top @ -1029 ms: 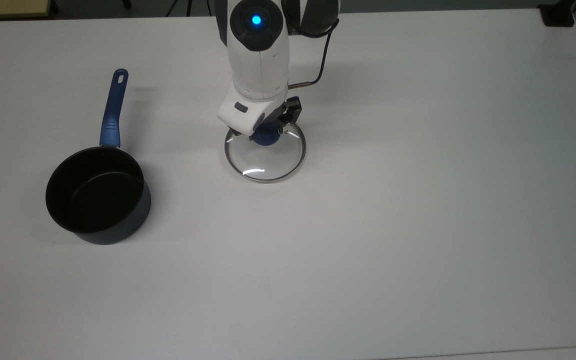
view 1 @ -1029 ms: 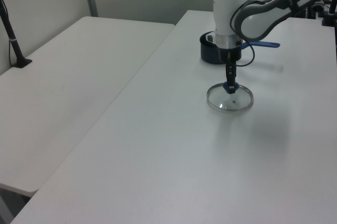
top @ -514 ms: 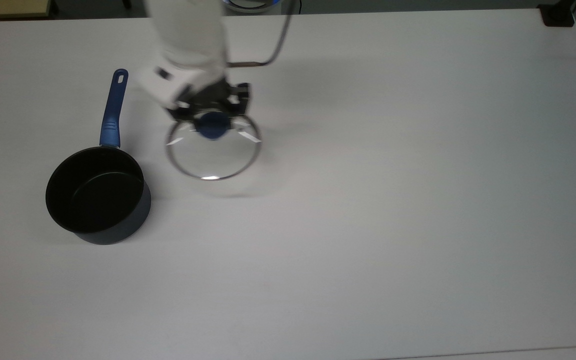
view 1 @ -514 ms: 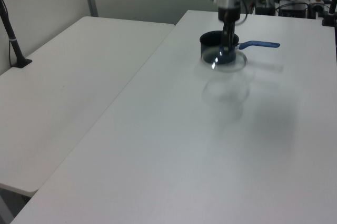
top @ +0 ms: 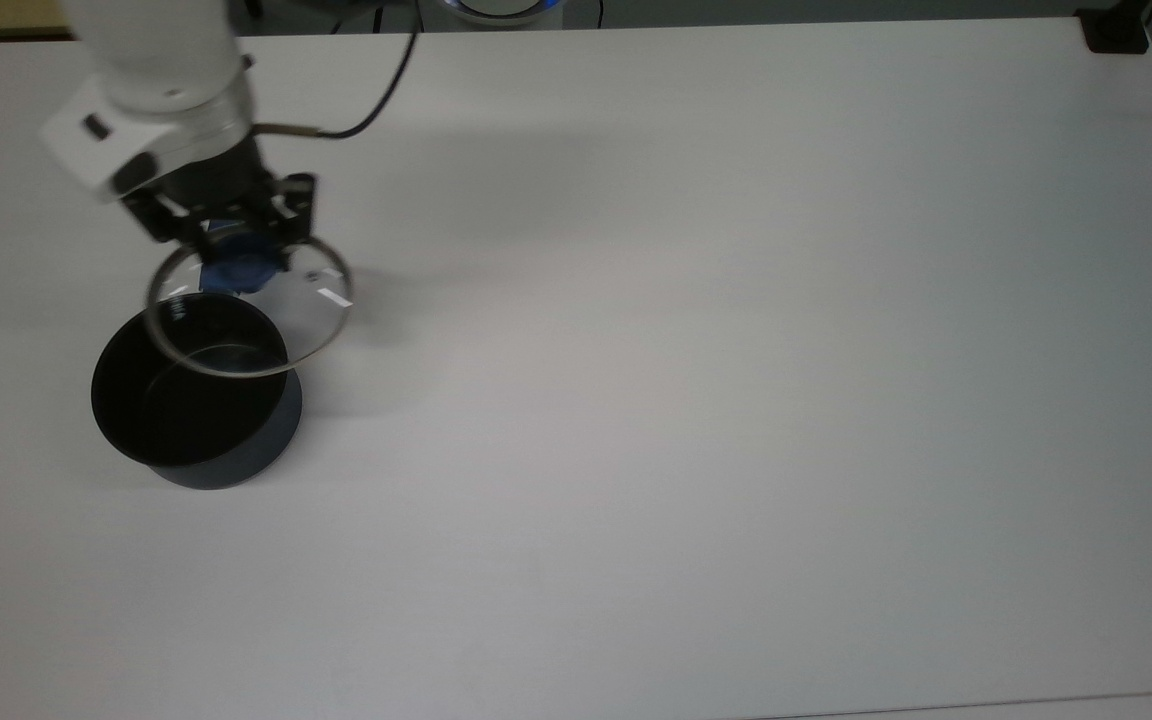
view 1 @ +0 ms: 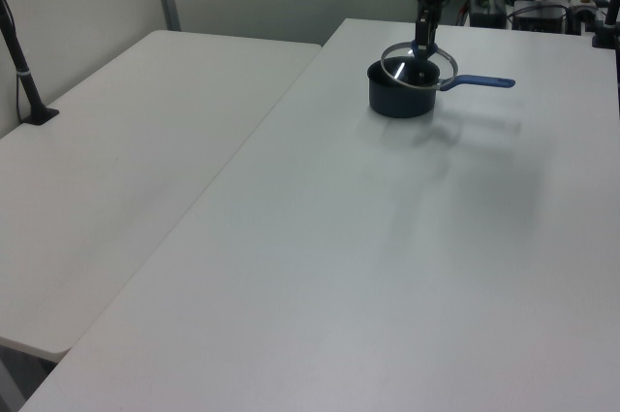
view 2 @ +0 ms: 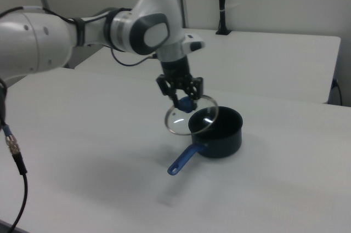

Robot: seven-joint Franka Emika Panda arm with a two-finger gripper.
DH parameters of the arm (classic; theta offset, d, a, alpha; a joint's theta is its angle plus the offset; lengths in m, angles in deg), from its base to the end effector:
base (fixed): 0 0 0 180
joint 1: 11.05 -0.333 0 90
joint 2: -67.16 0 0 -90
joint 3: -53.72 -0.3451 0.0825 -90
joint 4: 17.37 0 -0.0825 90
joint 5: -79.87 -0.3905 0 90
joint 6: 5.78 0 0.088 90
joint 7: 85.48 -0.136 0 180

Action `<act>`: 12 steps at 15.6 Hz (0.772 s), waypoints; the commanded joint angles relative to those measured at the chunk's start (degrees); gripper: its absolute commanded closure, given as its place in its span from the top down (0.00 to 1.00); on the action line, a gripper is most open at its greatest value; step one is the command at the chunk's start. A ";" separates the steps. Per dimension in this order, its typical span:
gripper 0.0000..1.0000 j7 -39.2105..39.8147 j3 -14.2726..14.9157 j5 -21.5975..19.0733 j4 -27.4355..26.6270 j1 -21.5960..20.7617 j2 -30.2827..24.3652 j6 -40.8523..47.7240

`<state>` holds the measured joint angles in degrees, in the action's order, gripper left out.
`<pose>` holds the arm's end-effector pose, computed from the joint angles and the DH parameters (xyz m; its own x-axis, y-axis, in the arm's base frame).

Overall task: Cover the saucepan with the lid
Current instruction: 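Lift the lid and carry it over the black saucepan, then lower the lid onto the saucepan rim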

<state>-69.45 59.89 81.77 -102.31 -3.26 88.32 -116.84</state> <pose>0.6798 -0.1616 0.4696 0.9962 0.0584 0.0648 0.0524 -0.9944 0.0921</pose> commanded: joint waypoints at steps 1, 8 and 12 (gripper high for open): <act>0.44 1.46 0.33 -0.32 4.61 1.70 3.54 -3.10; 0.44 1.38 0.33 -0.67 7.77 3.11 6.96 -6.53; 0.45 1.38 0.25 -0.67 7.68 3.11 7.67 -7.16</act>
<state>-69.03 59.93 81.76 -95.94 0.00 95.30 -123.27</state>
